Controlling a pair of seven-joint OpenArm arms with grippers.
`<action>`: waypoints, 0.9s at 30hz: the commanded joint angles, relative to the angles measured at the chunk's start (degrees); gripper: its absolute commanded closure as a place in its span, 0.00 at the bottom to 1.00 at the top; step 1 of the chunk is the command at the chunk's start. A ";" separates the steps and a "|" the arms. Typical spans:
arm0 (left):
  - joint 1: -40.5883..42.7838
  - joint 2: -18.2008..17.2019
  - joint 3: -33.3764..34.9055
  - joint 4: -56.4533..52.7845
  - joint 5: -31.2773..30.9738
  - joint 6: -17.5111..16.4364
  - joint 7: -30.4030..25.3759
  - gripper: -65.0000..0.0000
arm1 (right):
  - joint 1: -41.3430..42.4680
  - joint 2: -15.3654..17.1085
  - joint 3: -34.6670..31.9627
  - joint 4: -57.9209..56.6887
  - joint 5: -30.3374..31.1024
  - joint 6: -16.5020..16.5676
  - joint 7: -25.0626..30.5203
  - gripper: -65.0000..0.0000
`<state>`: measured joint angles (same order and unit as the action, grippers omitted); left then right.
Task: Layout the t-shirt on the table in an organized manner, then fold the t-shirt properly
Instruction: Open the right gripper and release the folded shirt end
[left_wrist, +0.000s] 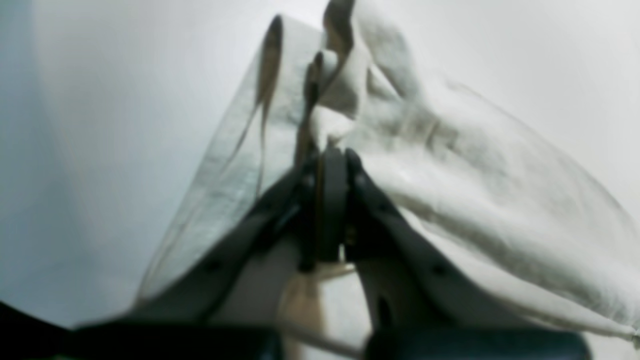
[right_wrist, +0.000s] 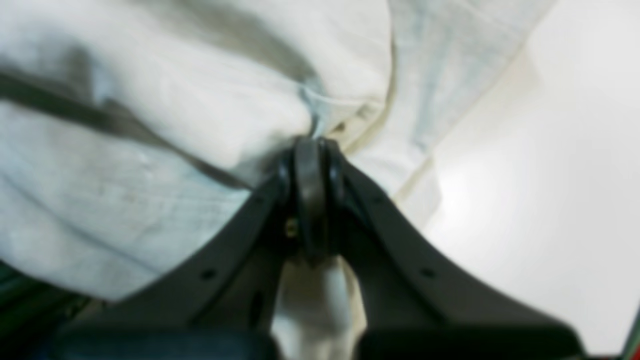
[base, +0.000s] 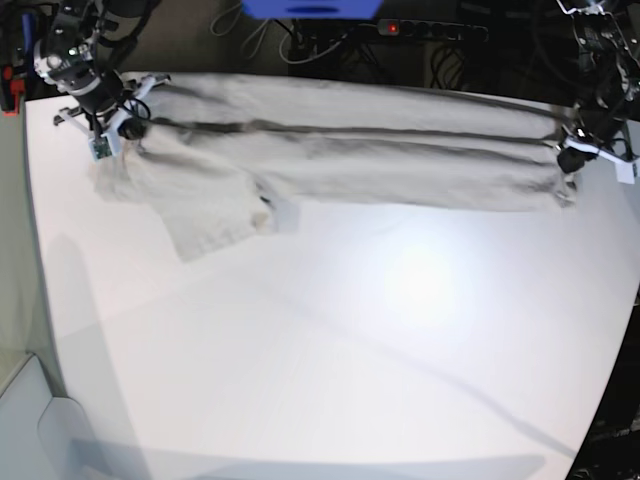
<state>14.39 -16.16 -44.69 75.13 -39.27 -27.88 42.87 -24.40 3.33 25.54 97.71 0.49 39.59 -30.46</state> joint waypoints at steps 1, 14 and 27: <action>-0.19 -1.11 -0.46 0.78 -0.78 -0.21 -1.07 1.00 | -0.08 0.67 -0.79 -0.88 -0.45 0.41 -2.11 1.00; -0.37 -1.11 -0.46 0.78 -1.22 -0.21 -0.72 1.00 | 12.75 6.12 -1.94 -14.33 -0.62 0.41 -2.64 1.00; 0.07 -0.58 -0.46 0.78 -0.87 -0.21 -0.45 0.98 | 17.24 9.11 -3.17 -18.46 -0.62 0.41 -2.64 1.00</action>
<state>14.48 -15.81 -44.80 75.09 -39.29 -27.88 43.18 -6.70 11.75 22.35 79.85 3.88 40.77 -28.45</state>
